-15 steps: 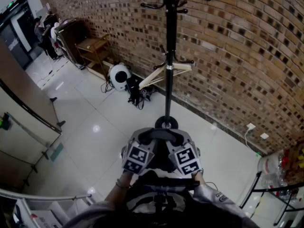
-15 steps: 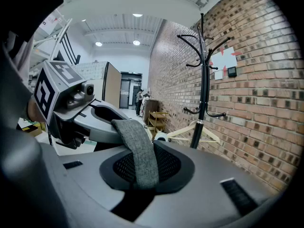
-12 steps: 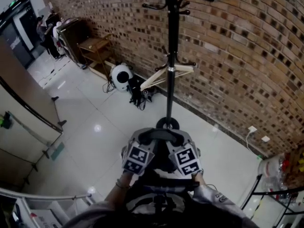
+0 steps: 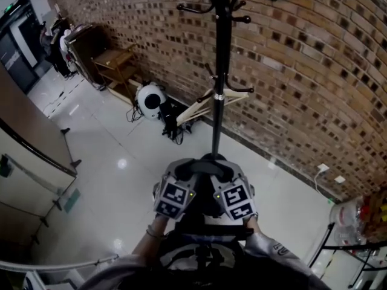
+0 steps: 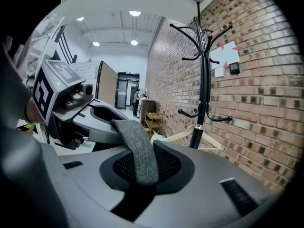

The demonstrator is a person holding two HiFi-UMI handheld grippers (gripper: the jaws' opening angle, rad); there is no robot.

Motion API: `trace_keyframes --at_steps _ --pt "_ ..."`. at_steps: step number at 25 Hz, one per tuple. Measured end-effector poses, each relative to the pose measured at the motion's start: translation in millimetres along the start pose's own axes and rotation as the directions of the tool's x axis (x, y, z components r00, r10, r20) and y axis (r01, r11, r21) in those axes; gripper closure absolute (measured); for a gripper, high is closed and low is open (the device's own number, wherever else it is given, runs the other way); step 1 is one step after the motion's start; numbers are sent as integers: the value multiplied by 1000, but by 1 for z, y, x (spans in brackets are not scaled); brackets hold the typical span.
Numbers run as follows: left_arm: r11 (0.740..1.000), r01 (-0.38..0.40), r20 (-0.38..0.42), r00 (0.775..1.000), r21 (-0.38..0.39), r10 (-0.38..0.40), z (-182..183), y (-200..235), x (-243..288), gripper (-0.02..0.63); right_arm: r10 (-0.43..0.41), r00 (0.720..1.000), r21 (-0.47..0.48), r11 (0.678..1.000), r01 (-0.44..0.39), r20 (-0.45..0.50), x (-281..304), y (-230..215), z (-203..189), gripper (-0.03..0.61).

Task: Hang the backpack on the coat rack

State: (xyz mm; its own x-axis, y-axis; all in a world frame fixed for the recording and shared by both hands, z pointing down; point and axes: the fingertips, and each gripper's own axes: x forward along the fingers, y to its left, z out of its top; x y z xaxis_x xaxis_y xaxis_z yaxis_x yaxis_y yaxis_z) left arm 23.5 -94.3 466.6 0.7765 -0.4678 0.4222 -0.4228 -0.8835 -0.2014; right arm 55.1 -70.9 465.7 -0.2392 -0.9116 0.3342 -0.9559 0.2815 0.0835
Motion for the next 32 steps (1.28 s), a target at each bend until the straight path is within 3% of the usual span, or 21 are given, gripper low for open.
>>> trace_keyframes --at_steps 8,17,26,32 --pt "997 70 41 997 -12 -70 5 66 53 549 -103 994 15 994 104 -30 72 -33 21 508" --pt "986 149 78 985 73 -155 26 123 109 549 -233 972 50 971 234 -26 131 -79 42 508" --pt "980 164 110 978 109 -176 57 157 146 549 -278 960 51 959 280 -35 159 -119 67 508" --pt "984 150 112 981 93 -160 69 169 165 549 -259 965 40 965 261 -46 170 -140 78 508"
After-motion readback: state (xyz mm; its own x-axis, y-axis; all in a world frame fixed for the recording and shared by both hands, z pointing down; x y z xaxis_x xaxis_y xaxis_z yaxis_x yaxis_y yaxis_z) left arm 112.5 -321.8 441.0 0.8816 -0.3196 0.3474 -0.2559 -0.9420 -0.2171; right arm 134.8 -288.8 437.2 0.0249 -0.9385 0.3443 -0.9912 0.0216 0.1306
